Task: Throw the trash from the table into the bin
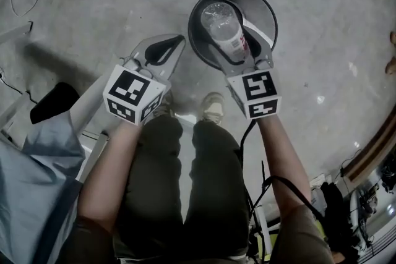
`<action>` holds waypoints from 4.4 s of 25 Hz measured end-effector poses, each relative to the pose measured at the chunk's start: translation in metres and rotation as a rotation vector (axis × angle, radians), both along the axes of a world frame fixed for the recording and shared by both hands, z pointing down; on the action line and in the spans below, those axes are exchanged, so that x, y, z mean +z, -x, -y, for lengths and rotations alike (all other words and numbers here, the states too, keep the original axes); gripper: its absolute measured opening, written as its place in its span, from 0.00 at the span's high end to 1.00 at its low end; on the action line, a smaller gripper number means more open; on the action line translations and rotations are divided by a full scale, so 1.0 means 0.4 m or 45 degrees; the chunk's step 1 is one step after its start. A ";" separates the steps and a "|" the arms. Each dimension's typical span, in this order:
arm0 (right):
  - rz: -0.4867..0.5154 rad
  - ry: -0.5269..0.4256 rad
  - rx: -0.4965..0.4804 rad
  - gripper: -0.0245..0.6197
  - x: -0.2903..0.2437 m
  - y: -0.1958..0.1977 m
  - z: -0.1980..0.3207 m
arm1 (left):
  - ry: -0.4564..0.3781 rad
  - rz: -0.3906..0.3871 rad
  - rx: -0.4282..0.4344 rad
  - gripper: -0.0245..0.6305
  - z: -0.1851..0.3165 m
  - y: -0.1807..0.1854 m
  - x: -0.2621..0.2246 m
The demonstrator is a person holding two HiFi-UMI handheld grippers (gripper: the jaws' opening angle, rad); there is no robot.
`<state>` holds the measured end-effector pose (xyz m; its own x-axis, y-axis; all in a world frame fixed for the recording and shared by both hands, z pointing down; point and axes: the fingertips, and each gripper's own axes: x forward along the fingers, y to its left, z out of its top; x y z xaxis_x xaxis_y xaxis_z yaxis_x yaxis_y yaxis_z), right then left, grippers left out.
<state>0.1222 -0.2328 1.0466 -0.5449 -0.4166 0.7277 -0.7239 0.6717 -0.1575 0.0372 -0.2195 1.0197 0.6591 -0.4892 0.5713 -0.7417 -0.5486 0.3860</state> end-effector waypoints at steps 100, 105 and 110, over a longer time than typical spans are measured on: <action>0.249 -1.041 0.220 0.96 -2.311 -0.061 -0.262 | -0.879 -0.346 0.226 0.96 -0.243 -0.004 -2.265; 0.269 -1.017 0.235 0.96 -2.315 -0.067 -0.267 | -0.910 -0.314 0.242 0.96 -0.247 -0.011 -2.275; 0.253 -0.983 0.247 0.96 -2.305 -0.087 -0.265 | -0.897 -0.304 0.225 0.96 -0.248 -0.010 -2.267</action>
